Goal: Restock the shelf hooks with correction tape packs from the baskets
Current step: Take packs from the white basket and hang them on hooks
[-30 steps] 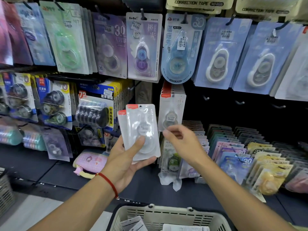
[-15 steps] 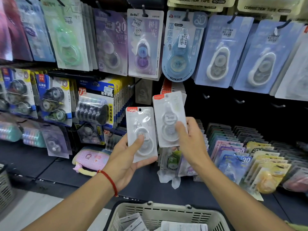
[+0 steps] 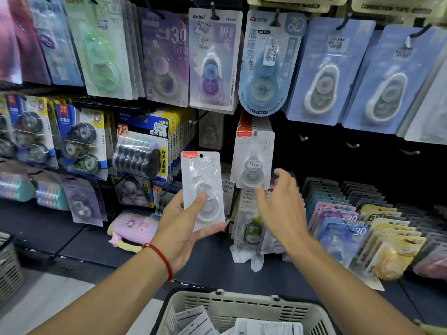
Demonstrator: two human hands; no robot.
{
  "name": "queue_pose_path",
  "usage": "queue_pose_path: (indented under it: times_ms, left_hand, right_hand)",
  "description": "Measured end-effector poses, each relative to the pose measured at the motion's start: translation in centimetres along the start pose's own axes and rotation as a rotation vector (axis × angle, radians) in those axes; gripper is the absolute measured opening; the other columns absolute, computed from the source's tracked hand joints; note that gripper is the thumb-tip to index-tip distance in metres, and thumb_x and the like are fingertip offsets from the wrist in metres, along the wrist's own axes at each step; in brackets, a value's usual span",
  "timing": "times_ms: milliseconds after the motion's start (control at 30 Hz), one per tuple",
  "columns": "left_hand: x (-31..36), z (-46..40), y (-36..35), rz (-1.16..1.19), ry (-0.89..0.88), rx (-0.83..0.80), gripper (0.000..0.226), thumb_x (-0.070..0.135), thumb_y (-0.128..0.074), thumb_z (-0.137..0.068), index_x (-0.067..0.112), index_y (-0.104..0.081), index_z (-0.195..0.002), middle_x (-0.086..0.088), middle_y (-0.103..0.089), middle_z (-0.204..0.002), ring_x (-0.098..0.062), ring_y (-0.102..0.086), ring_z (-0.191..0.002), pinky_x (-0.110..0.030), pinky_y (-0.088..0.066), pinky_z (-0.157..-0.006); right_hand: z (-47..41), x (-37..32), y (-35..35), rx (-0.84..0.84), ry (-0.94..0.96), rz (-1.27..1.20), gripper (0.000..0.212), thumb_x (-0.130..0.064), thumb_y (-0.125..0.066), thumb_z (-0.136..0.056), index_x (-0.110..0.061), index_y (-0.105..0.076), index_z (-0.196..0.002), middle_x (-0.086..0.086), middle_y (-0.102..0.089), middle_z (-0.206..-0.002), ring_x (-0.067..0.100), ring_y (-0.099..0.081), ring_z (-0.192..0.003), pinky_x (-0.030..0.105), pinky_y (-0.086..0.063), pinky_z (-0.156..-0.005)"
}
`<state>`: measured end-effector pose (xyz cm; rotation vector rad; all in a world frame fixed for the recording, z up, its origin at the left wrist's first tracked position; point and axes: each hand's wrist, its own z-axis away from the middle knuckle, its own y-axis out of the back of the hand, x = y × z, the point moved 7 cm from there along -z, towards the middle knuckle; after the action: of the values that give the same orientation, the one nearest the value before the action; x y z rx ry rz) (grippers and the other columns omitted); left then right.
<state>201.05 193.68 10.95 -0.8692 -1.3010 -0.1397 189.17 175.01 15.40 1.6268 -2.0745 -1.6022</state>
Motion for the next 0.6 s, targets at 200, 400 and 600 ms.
queue_pose_path:
  times_ms: [200,400,600]
  left_hand:
    - [0.1,0.4,0.3,-0.034,-0.011,-0.001,0.028,0.023,-0.066,-0.099,0.024,-0.071,-0.127,-0.003,-0.079,-0.118,-0.025,-0.078,-0.104,-0.049,-0.065,-0.076]
    - [0.4,0.9,0.0,0.013,0.020,-0.024,0.029,0.014,-0.059,-0.104,0.023,-0.071,-0.129,-0.007,-0.076,-0.124,-0.031,-0.075,-0.112,-0.056,-0.063,-0.081]
    - [0.4,1.3,-2.4,-0.127,-0.014,-0.136,0.030,0.029,-0.058,-0.105,0.032,-0.062,-0.135,-0.008,-0.074,-0.129,-0.027,-0.073,-0.106,-0.036,-0.058,-0.068]
  right_hand:
    - [0.0,-2.8,-2.1,-0.122,0.434,0.313,0.056,-0.026,-0.055,-0.103,-0.023,-0.038,-0.157,-0.002,-0.003,-0.177,0.025,-0.015,-0.160,0.046,-0.032,-0.121]
    - [-0.2,-3.1,-2.4,-0.182,0.431,0.347,0.064,-0.026,-0.052,-0.104,-0.025,-0.029,-0.164,-0.007,0.011,-0.177,0.022,-0.006,-0.162,0.044,-0.037,-0.118]
    - [0.7,-3.6,-0.6,-0.305,0.151,-0.555,0.027,-0.051,-0.058,-0.100,-0.028,-0.071,-0.102,-0.018,-0.068,-0.097,0.001,-0.062,-0.093,0.035,-0.053,-0.089]
